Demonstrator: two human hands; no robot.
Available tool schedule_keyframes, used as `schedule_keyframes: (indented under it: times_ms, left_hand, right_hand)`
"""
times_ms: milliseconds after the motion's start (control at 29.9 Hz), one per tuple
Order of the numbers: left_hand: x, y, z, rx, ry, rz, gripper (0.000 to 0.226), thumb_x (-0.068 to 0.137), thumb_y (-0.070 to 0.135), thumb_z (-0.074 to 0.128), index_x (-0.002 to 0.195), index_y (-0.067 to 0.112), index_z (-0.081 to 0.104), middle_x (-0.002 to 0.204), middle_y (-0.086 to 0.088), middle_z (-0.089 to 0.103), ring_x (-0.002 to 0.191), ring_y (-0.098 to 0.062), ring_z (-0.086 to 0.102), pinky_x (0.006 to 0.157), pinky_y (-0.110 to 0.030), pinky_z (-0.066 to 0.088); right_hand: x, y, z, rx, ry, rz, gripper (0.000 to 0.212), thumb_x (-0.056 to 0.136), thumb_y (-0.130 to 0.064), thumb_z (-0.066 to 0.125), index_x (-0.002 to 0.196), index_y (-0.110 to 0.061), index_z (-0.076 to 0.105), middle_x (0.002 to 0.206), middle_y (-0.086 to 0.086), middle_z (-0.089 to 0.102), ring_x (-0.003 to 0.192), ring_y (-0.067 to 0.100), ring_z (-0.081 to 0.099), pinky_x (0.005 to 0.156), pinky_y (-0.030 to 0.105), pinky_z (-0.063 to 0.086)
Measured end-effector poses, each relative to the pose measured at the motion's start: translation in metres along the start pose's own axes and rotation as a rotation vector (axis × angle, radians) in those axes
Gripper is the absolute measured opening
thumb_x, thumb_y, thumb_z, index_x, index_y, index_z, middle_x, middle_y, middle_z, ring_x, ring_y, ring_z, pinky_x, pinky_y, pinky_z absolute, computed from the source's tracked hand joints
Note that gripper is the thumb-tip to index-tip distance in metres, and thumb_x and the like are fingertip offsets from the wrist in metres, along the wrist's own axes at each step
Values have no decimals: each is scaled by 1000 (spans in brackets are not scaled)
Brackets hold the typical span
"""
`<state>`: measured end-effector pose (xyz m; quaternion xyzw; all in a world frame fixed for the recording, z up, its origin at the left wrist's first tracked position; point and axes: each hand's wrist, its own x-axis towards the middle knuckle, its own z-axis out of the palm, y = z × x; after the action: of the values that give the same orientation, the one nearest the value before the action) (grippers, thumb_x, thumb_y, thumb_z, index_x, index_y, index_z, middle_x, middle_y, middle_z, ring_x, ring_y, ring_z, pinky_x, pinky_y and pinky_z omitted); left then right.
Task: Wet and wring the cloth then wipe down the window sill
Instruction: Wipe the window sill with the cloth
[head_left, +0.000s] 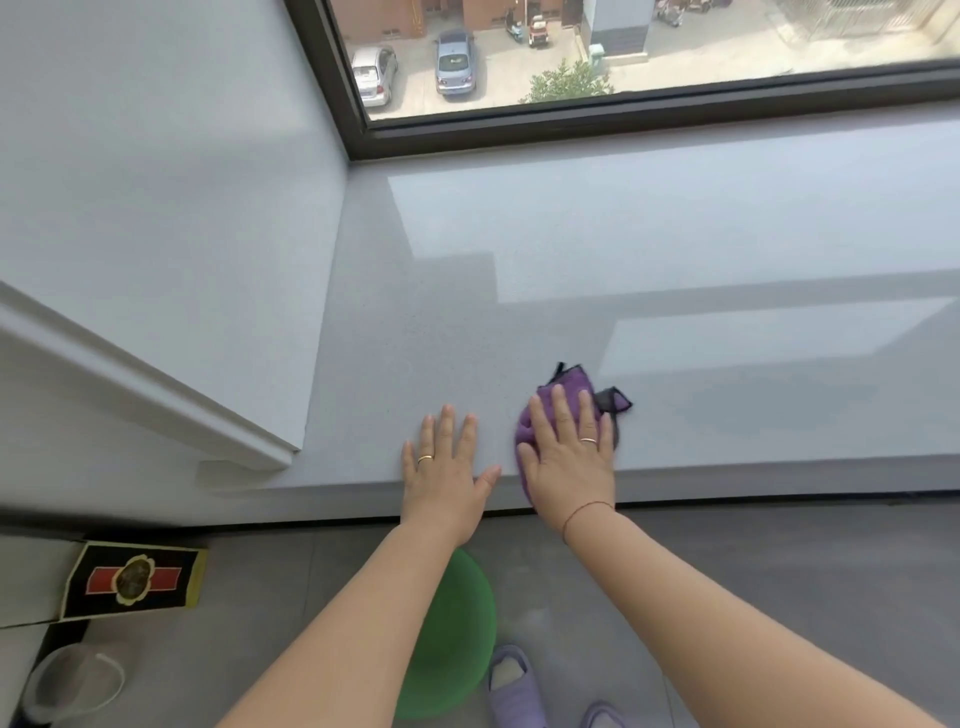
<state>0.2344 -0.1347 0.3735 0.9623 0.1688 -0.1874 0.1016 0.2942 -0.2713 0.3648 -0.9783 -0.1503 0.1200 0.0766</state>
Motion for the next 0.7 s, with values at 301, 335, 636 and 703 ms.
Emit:
schedule_keyframes:
  times_ms: [301, 335, 636, 703]
  left_hand:
    - [10, 21, -10, 44, 28, -61, 68, 96, 56, 23, 151, 21, 1, 159, -6, -10, 146, -25, -12, 116, -49, -5]
    - [11, 26, -11, 55, 36, -41, 68, 96, 56, 22, 151, 22, 0, 159, -5, -12, 146, -25, -14, 115, -49, -7]
    - [27, 66, -6, 99, 94, 96, 68, 97, 56, 16, 149, 25, -15, 158, 0, -22, 145, -21, -19, 115, -44, -12]
    - [31, 68, -8, 92, 128, 101, 67, 97, 55, 16, 149, 24, -13, 158, 0, -20, 145, -21, -17, 115, -43, -11]
  right_hand:
    - [16, 105, -19, -68, 53, 25, 59, 96, -52, 20, 150, -35, 1, 160, -5, -5, 147, 19, -10, 117, 39, -9]
    - [17, 118, -23, -57, 57, 86, 59, 96, -51, 21, 150, -34, 3, 160, -5, -4, 147, 20, -8, 118, 39, -8]
    - [17, 52, -17, 31, 15, 55, 59, 98, -46, 18, 150, -31, -4, 159, -3, -14, 145, 24, -20, 114, 44, -16]
    - [14, 46, -13, 6, -26, -146, 57, 98, -47, 18, 150, -33, -1, 160, -5, -10, 145, 22, -19, 115, 41, -17]
